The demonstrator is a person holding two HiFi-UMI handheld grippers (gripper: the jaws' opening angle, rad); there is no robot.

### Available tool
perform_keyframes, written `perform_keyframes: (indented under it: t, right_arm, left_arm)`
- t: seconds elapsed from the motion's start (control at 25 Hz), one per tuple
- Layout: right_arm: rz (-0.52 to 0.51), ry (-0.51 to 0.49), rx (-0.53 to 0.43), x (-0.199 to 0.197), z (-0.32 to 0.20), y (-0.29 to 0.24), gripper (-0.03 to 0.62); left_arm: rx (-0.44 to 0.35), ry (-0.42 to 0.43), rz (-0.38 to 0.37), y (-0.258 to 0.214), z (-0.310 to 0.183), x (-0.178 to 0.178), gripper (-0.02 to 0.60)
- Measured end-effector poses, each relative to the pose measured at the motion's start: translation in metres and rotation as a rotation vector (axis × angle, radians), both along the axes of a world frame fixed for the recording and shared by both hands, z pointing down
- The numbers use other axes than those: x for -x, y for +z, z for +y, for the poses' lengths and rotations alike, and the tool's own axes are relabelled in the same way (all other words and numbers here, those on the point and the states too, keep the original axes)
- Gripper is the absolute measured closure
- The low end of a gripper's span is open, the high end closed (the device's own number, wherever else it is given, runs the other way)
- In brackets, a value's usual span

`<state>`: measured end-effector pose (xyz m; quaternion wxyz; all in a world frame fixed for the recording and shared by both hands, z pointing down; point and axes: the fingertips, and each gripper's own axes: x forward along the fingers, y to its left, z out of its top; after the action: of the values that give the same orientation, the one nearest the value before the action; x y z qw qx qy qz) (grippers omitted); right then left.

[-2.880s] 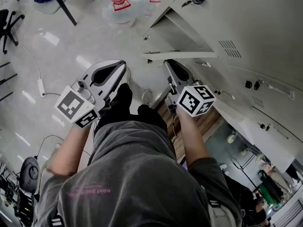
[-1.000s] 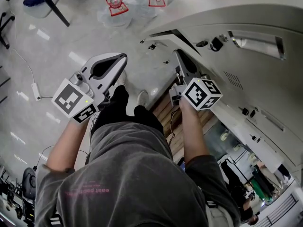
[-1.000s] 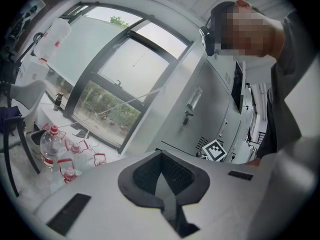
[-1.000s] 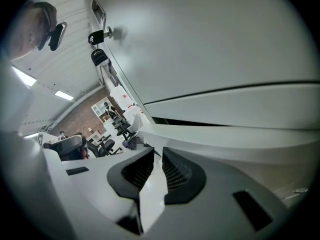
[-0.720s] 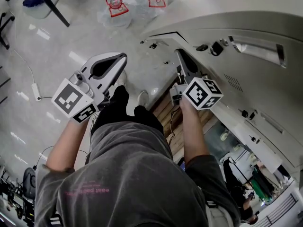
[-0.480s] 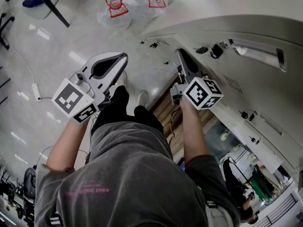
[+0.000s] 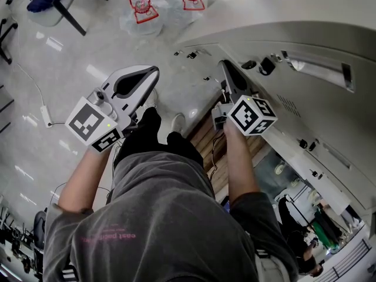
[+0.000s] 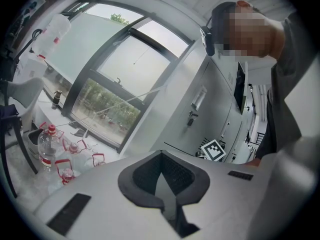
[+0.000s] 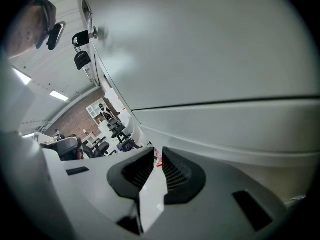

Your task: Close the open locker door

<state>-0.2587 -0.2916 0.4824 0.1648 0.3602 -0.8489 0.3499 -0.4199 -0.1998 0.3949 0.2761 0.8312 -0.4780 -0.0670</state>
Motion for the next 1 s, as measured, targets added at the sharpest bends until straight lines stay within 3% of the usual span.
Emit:
perform_keyframes:
  t: [0.44, 1.0]
  right_arm:
    - [0.005, 0.005, -0.013, 0.001, -0.002, -0.002, 0.534]
    - [-0.014, -0.078, -0.036, 0.014, 0.032, -0.015, 0.534]
  left_arm:
    - [-0.006, 0.001, -0.001, -0.003, 0.000, 0.001, 0.568]
    - [-0.035, -0.023, -0.022, -0.018, 0.023, -0.001, 0.568]
